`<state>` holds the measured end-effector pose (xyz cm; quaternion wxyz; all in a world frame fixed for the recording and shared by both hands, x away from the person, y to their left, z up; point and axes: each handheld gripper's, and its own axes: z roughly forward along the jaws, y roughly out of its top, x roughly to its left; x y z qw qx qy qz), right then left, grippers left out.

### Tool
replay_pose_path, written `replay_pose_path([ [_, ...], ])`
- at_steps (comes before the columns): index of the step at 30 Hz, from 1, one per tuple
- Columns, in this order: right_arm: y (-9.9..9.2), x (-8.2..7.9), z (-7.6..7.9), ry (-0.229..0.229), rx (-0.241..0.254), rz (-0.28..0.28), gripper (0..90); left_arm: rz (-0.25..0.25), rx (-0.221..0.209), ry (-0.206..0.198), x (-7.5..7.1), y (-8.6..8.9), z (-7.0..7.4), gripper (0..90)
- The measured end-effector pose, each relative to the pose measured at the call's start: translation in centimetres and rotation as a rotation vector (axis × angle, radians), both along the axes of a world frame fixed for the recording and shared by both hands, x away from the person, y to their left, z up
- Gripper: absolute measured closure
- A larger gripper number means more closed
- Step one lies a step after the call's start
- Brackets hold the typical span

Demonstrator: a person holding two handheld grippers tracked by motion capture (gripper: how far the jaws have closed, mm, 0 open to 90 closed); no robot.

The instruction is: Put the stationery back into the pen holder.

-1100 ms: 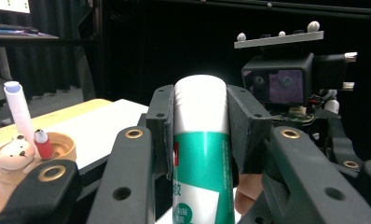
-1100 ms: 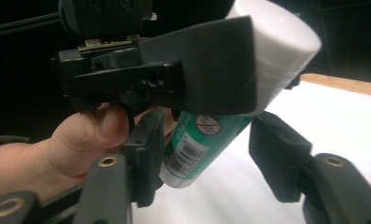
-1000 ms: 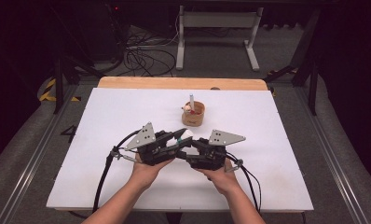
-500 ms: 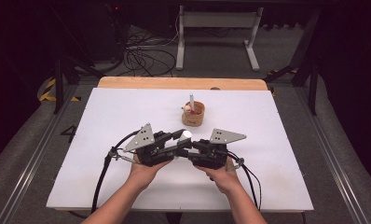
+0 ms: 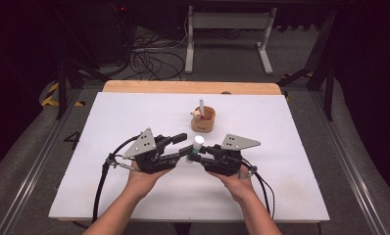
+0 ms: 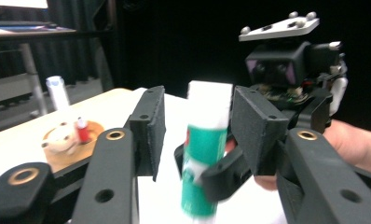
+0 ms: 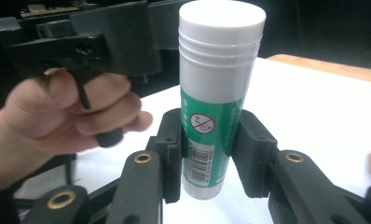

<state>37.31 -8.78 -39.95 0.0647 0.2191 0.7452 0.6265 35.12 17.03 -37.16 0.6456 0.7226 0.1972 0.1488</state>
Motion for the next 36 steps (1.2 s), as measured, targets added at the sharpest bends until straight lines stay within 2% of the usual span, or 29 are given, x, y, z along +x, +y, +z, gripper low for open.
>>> replay_pose_path([
  [8, -0.9, 0.3, 0.4, -0.055, -0.035, -0.076, 66.2, 0.06, 0.071, -0.005, -0.6, 1.5, -0.2, 47.0],
  [13, -1.3, 0.5, 0.5, -0.087, -0.053, -0.117, 66.2, 0.108, 0.108, 0.008, -1.0, 2.3, -0.1, 41.4],
  [17, -1.6, 0.6, 0.6, -0.109, -0.062, -0.151, 66.2, 0.143, 0.136, -0.003, -1.5, 3.1, -0.1, 38.9],
  [28, -2.8, 1.1, 1.1, -0.166, -0.078, -0.259, 66.2, 0.221, 0.178, -0.01, -1.8, 5.3, -0.5, 32.1],
  [34, -3.2, 2.0, 1.7, -0.194, -0.105, -0.308, 66.2, 0.228, 0.192, -0.005, -1.7, 5.7, -0.9, 30.2],
  [36, -3.3, 2.3, 1.9, -0.208, -0.109, -0.323, 66.2, 0.233, 0.21, -0.013, -1.7, 5.8, -1.0, 29.7],
])
